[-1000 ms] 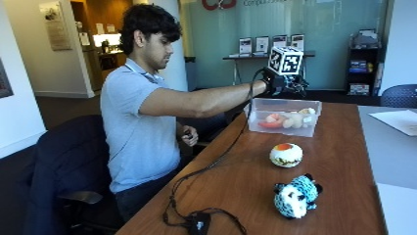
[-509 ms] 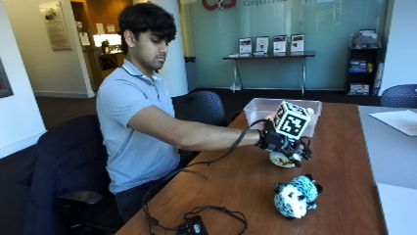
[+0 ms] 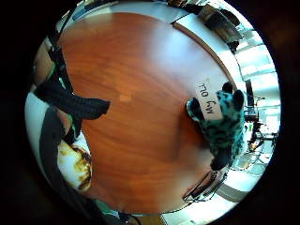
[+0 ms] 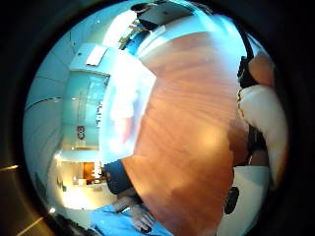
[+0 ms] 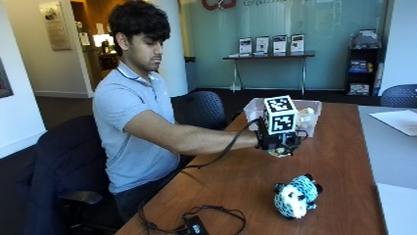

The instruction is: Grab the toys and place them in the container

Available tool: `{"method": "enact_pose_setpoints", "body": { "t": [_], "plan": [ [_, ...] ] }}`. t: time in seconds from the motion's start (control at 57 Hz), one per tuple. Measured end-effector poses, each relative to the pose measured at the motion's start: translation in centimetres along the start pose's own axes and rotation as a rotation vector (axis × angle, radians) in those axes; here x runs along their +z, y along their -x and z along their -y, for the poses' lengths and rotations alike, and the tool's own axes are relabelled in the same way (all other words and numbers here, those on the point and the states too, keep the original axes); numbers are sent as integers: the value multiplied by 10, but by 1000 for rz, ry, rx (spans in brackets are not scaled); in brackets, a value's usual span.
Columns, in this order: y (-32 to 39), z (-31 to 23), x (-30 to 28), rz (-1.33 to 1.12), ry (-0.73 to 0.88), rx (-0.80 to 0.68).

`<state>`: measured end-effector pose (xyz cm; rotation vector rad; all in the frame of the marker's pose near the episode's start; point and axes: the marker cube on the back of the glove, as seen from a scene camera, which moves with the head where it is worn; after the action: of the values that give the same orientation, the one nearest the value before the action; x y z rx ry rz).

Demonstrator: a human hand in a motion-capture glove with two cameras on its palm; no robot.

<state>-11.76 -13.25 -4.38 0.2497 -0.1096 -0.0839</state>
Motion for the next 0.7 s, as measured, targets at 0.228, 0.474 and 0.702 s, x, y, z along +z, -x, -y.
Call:
{"method": "enact_pose_setpoints", "body": {
  "t": [0.228,0.474,0.702],
  "plan": [
    [87,19,-104,128,-92,-124],
    [231,39,-165,126,-58,-323],
    [344,49,-130,145,55,-460]
  ]
}}
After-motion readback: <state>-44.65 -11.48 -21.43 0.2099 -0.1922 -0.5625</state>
